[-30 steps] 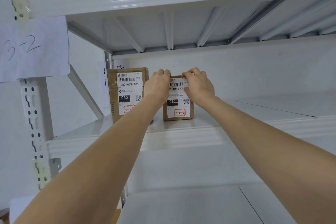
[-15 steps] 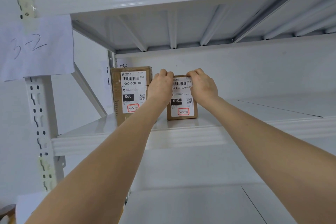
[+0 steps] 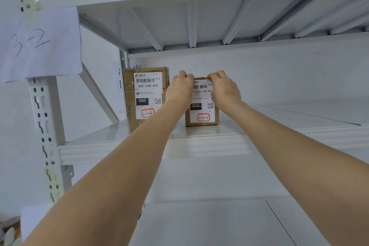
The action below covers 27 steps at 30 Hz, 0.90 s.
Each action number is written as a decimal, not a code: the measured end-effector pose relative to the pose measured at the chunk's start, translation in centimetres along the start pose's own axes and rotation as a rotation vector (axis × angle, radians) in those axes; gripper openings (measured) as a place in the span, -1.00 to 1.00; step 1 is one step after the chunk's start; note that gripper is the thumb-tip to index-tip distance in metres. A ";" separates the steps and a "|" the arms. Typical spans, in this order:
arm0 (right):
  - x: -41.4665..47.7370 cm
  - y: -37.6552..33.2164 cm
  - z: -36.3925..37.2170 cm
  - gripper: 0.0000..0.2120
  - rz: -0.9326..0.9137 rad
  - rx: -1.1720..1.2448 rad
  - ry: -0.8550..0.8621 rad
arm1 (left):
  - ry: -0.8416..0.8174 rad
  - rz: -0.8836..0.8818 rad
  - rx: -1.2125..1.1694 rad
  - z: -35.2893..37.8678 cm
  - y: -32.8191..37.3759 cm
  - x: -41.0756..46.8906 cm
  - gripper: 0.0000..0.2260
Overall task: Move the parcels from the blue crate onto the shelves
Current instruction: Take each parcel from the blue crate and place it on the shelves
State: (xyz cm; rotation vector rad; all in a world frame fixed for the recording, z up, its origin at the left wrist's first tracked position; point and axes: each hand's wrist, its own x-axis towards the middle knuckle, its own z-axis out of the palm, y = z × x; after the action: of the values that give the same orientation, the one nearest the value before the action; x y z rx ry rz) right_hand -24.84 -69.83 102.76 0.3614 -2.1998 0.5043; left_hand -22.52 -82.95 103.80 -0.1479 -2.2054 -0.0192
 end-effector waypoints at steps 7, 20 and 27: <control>-0.6 -0.4 -0.7 -0.38 0.007 -0.036 -0.059 | -0.052 0.003 0.028 -1.3 0.2 -0.3 -0.63; -7.3 3.8 -4.3 -0.46 0.142 -0.242 0.027 | -0.008 0.136 -0.125 -0.5 7.9 -5.0 -0.59; -15.1 10.3 -7.3 -0.59 0.320 -0.301 0.126 | -0.050 0.302 -0.304 1.5 17.8 -9.8 -0.64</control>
State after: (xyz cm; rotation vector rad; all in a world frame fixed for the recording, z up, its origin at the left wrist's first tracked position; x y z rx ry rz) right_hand -15.03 -56.06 92.73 -0.1815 -2.1771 0.3459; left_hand -15.93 -66.16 94.40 -0.6554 -2.1963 -0.1851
